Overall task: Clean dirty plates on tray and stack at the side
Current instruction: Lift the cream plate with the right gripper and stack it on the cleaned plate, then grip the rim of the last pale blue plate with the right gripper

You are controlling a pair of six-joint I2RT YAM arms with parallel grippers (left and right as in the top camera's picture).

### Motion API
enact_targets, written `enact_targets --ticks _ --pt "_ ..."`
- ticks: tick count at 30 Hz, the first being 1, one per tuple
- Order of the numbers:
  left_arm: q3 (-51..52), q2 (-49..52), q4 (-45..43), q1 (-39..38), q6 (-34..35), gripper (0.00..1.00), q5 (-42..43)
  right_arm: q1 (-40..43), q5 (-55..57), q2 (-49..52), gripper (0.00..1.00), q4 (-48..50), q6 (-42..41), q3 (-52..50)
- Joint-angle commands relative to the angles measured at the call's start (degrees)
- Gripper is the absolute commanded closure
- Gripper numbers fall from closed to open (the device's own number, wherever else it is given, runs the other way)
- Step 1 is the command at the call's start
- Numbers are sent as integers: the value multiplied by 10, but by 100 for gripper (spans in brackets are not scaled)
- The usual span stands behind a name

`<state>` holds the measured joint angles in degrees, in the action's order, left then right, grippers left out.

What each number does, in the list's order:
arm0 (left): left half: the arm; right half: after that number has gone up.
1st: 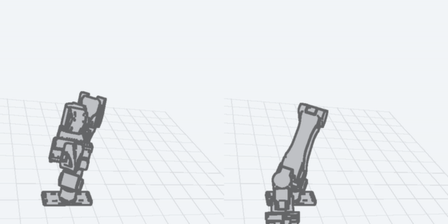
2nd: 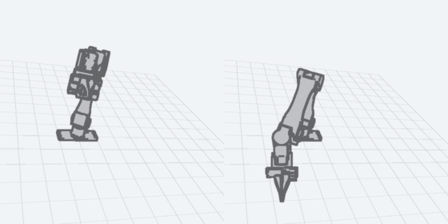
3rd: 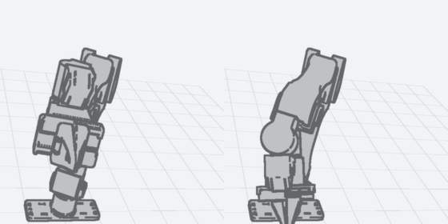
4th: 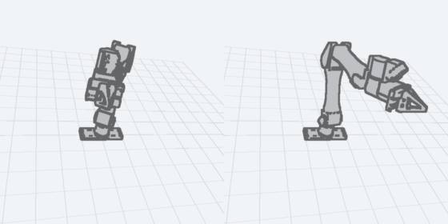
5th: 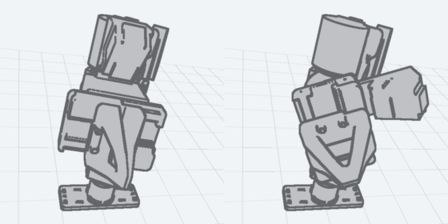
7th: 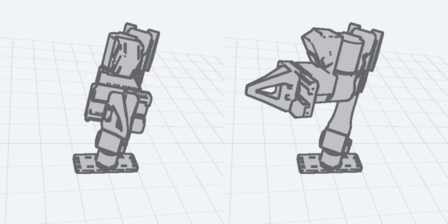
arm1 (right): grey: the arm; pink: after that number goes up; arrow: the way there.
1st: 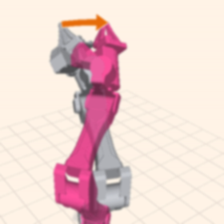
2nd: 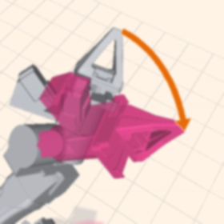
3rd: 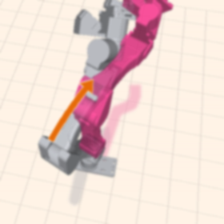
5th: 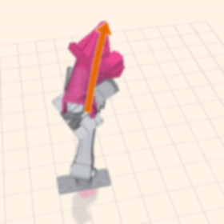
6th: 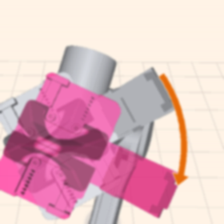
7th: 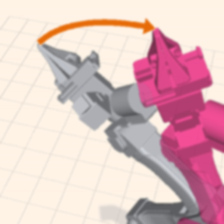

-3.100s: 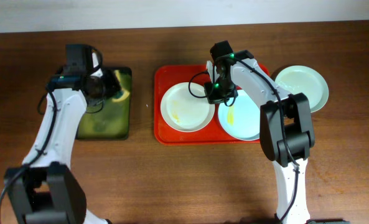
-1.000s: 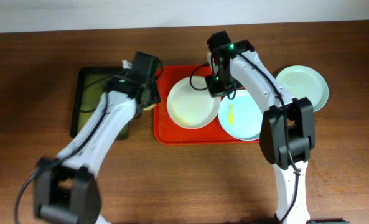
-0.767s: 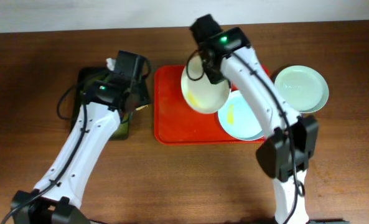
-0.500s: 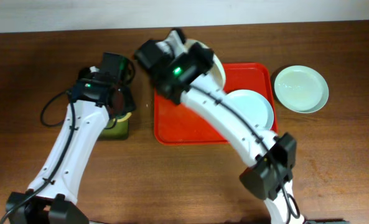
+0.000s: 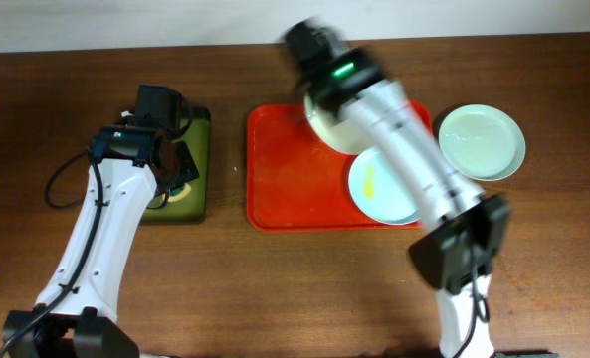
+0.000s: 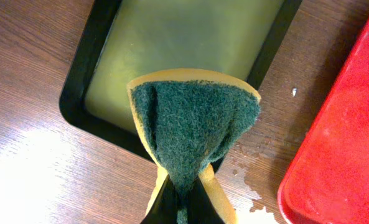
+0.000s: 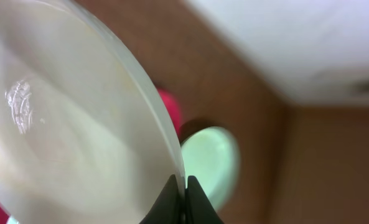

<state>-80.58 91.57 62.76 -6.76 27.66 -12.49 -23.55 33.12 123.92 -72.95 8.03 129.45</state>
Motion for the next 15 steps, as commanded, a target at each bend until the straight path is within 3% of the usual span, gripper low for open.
enact_targets --ticks 1,3,8,11,15 --pt "1 -9 -3 2 -12 100 -8 172 -400 -12 96 -16 -30 9" --pt "1 -7 -5 2 -12 100 -8 282 -507 -6 96 -24 -30 5" --pt "1 -6 -8 2 -12 100 -8 466 -530 2 96 5 -59 -96" --pt "1 -6 -12 2 -12 100 -8 530 -531 2 96 80 -107 -187" --pt "1 -6 -16 2 -12 100 -8 567 -531 2 95 173 -108 -278"
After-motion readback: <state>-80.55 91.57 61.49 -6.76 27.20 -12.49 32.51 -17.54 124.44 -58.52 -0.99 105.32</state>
